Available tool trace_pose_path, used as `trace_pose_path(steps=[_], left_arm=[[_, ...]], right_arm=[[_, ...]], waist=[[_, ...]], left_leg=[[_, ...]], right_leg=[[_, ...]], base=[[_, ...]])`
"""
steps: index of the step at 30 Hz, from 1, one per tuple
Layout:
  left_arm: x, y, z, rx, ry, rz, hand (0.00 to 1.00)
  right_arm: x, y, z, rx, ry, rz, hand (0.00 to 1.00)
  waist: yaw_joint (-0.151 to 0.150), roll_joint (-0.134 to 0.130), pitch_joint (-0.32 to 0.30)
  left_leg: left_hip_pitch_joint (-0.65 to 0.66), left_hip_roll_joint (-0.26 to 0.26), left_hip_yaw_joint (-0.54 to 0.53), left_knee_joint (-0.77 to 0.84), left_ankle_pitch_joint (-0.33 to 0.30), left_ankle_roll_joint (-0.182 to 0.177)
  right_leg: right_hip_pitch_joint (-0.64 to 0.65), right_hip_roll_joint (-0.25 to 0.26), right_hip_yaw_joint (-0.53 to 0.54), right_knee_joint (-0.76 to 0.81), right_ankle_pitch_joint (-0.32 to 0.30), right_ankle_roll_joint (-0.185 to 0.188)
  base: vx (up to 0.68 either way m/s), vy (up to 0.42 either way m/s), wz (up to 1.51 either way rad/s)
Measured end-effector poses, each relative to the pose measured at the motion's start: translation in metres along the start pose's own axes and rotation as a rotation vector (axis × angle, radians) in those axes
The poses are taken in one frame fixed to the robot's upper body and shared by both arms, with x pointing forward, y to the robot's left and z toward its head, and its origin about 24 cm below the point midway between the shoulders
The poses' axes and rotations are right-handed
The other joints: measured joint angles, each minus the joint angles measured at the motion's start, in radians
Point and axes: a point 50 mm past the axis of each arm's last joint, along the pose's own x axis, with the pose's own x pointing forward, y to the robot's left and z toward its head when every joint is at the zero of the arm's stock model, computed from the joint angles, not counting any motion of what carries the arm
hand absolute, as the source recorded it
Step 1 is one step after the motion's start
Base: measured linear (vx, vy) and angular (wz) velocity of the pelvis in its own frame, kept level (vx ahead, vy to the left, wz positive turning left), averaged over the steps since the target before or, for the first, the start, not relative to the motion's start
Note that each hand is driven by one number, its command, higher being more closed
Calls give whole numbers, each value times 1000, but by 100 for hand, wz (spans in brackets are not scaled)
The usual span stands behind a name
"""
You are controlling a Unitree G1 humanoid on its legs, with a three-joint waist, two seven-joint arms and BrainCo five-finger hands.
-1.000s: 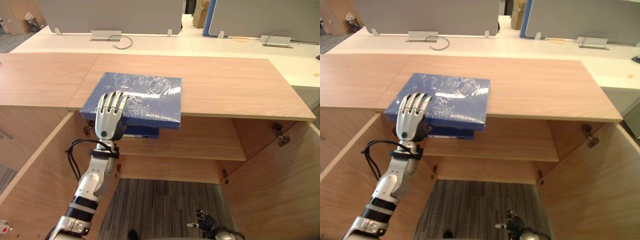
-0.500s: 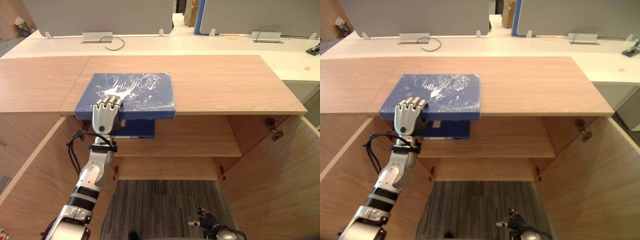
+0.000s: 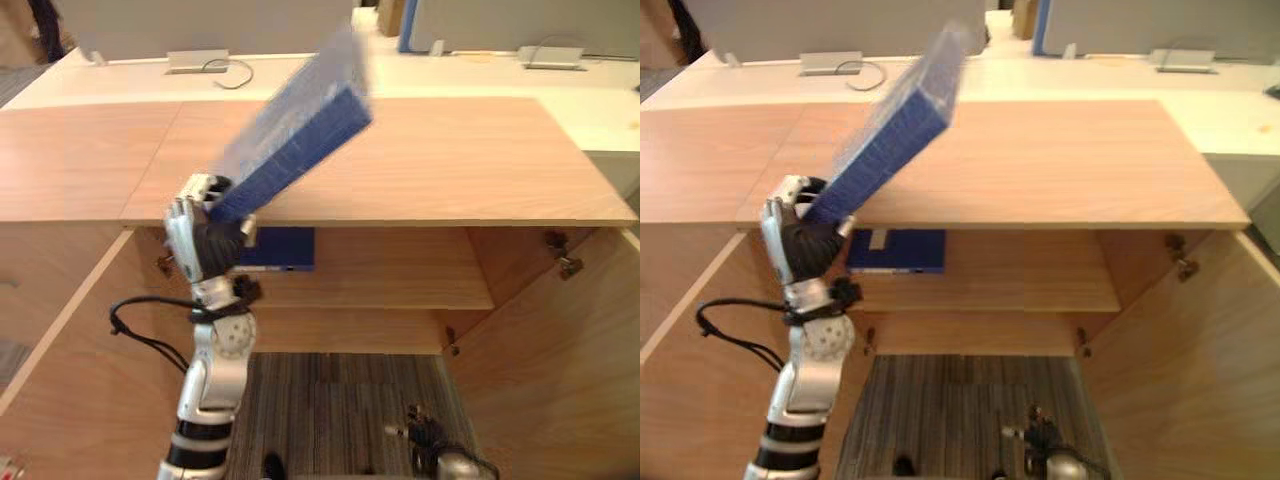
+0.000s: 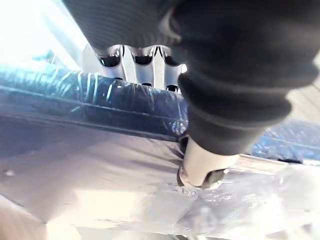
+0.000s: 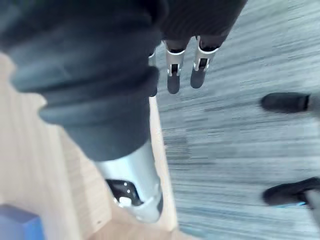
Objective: Walk over to the cabinet, pick up the folder, carry it to the office cabinet, place the folder inside the office cabinet, then close the office cabinet door
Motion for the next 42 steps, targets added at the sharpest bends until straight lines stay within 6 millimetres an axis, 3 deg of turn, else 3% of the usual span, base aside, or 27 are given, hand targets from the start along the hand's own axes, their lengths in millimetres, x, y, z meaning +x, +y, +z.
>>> trace_pose_path(steps=[1, 3, 6, 10, 12, 18, 22, 27, 31, 34, 42], left_arm=[[-5, 2, 1, -96, 20, -13, 100], [-23, 18, -2, -411, 123, 6, 100], [-40, 42, -18, -628, 250, 110, 100], [-58, 70, -30, -689, 314, 241, 100], [-59, 74, -30, -713, 311, 256, 100], [-49, 74, -12, -767, 204, 194, 100], [-45, 68, -11, -785, 192, 156, 100], [-46, 55, -16, -817, 231, 95, 100], [-50, 37, -23, -842, 300, 0, 100], [-53, 37, -28, -831, 326, 0, 100], [-57, 40, -33, -838, 353, 39, 100]], right_arm=[[0, 5, 10, 44, -49, 13, 0], [-13, 16, 48, 174, -273, 75, 0], [-38, 6, 78, 258, -476, 71, 0], [-73, -21, 109, 325, -711, -2, 0], [-92, -23, 131, 322, -846, 11, 0], [-146, 3, 197, 305, -1239, 207, 0], [-173, 38, 243, 227, -1421, 492, 0], [-192, 86, 272, 135, -1460, 853, 0], [-177, 134, 290, -23, -1333, 995, 0], [-164, 147, 304, -84, -1251, 998, 0], [-162, 170, 319, -199, -1181, 1040, 0]], waist=[[1, 5, 0], [0, 18, -2], [-1, 16, 0], [-4, 14, 2], [-4, 12, 3], [-4, 5, 4], [-3, 1, 4], [5, 0, 4], [10, -1, 3], [32, -1, 2], [46, -2, -2]], left_leg=[[1, -1, -2, 0, 0, 0], [2, -3, -9, 0, 2, 3], [-2, -4, -22, 0, 2, 4], [0, -8, -28, -1, 5, 9], [1, -9, -31, -5, 5, 11], [0, -11, -31, 0, 9, 15], [0, -11, -31, 0, 10, 16], [6, -11, -32, 0, 11, 17], [17, -11, -31, 0, 13, 20], [17, -10, -32, -1, 18, 21], [14, -9, -47, -1, 32, 18]], right_leg=[[1, 0, -3, 2, 0, 0], [2, -4, -18, 12, 0, 0], [2, -4, -25, 14, -1, 0], [-1, -8, -27, 21, -3, 3], [-5, -10, -27, 26, -4, 4], [-9, -12, -27, 27, -1, 7], [-4, -12, -27, 27, -1, 8], [4, -12, -27, 29, 0, 8], [6, -13, -26, 36, -1, 8], [3, -13, -26, 43, -1, 8], [5, -11, -39, 44, 2, 5]], base=[[-30, 17, 13], [-25, 19, 12], [-51, 11, 9], [-79, 21, 3], [-105, 25, 4], [-20, 6, 0], [0, 0, 0], [0, 0, 0], [-60, 9, -1], [-61, 11, 2], [-32, 1, 6]])
